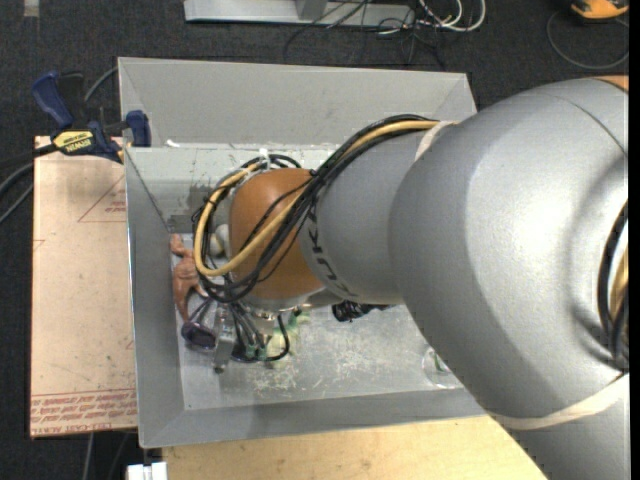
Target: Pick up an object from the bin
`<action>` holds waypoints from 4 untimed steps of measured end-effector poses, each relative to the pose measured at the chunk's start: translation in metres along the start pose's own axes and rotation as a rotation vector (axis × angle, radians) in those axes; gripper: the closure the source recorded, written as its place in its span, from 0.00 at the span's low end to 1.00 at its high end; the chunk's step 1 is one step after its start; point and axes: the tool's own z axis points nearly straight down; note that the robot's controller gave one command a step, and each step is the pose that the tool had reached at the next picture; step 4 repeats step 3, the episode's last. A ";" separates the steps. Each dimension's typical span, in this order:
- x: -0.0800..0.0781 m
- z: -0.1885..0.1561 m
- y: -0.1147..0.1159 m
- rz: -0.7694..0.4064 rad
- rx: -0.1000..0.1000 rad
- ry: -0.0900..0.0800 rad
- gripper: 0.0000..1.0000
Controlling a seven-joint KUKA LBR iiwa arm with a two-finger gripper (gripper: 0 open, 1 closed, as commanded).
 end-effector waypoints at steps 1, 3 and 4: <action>0.001 -0.019 -0.001 0.000 0.002 0.004 1.00; 0.000 -0.048 0.000 -0.001 0.001 0.002 1.00; 0.000 -0.048 0.000 -0.001 0.001 0.002 1.00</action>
Offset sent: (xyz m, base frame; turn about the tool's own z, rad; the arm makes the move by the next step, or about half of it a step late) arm 0.0002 0.0000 0.0542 0.0000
